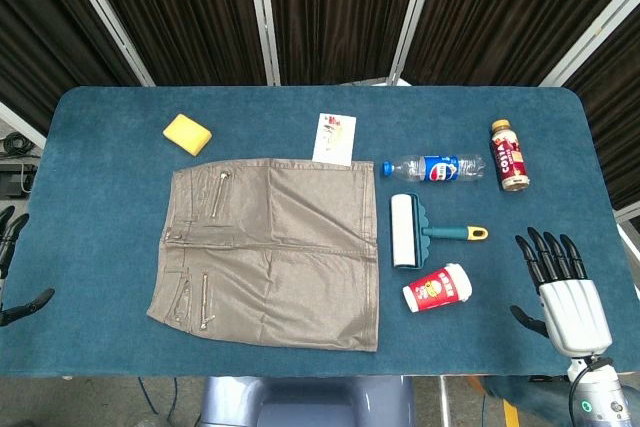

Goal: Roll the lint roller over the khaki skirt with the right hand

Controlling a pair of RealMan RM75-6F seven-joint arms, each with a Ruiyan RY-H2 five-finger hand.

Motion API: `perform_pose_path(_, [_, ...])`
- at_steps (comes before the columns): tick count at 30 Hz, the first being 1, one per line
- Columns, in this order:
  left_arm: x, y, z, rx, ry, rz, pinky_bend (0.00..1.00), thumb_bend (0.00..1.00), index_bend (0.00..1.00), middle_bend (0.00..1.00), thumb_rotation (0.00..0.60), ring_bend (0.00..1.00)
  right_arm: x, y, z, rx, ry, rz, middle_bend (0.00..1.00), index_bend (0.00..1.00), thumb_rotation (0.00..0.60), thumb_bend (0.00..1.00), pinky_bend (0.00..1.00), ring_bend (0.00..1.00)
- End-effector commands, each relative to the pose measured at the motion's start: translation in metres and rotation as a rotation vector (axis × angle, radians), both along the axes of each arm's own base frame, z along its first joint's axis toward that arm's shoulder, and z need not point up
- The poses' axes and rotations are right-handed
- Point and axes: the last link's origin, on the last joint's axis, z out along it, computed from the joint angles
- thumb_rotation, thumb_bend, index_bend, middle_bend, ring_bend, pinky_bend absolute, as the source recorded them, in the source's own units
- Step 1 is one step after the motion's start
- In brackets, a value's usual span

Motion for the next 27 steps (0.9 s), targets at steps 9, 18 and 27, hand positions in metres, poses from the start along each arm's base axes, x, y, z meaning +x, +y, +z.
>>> perform_pose_path(9, [-0.004,0.002,-0.002,-0.004,0.010,0.017,0.00,0.00,0.00,0.00,0.600,0.00,-0.005,-0.011,-0.009,0.039,0.010,-0.020,0.00,0.00,0.600,0.00,0.00,0.00])
perform_pose_path(18, [-0.009,0.015,-0.013,-0.020,0.028,0.054,0.00,0.00,0.00,0.00,0.600,0.00,0.014,-0.093,-0.045,0.258,-0.007,-0.060,0.00,0.00,0.600,0.07,0.00,0.00])
perform_pose_path(27, [-0.019,0.031,-0.021,-0.024,0.058,0.113,0.00,0.00,0.00,0.00,0.600,0.00,0.027,-0.149,-0.088,0.402,0.116,-0.151,0.00,0.00,0.600,0.26,0.00,0.00])
